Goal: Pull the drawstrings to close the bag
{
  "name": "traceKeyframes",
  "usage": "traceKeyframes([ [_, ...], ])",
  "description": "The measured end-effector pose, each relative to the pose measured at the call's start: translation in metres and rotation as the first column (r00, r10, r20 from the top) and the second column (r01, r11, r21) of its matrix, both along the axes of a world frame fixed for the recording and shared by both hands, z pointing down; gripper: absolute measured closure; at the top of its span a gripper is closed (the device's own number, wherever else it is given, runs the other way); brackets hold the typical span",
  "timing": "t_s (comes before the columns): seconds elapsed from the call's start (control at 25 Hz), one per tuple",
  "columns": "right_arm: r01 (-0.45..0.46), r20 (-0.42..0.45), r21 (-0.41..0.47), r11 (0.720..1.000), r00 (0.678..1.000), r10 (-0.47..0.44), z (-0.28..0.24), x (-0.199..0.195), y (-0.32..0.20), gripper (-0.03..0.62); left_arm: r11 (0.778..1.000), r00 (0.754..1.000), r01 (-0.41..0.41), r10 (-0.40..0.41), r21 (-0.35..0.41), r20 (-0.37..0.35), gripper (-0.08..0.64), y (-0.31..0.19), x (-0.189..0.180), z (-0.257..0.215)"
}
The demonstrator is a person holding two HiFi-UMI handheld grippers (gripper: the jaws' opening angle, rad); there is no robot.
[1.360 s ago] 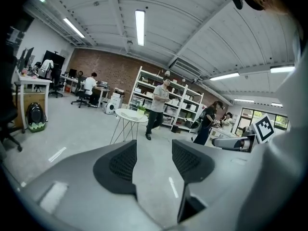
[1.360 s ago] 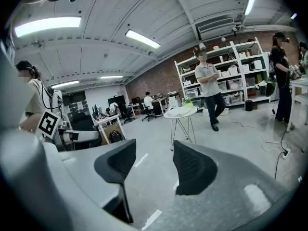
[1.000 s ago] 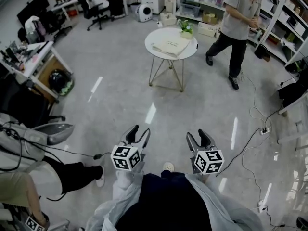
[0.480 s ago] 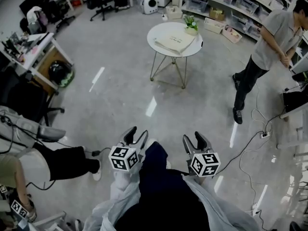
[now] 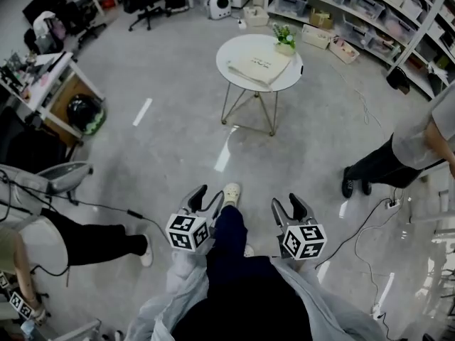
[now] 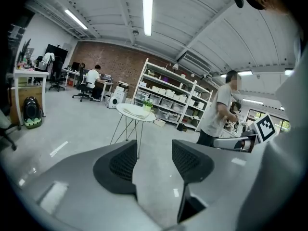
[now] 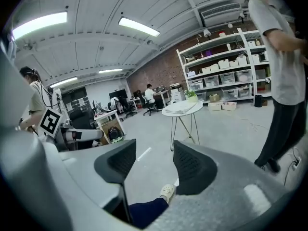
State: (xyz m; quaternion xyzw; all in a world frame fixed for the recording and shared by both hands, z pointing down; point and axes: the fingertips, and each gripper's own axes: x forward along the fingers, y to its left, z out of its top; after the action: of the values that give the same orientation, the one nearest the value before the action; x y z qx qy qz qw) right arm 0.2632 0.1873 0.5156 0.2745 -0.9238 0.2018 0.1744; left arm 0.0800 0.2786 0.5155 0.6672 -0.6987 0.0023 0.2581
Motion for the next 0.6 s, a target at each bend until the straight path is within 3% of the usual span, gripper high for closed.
traceKeyframes([
  [0.6, -0.073, 0.043, 0.064, 0.995, 0.997, 0.071, -0.045, -0.144, -0.158, 0.354, 0.995, 0.997, -0.063, 0.060, 0.082, 0.039, 0.334, -0.166, -0.154, -0.049],
])
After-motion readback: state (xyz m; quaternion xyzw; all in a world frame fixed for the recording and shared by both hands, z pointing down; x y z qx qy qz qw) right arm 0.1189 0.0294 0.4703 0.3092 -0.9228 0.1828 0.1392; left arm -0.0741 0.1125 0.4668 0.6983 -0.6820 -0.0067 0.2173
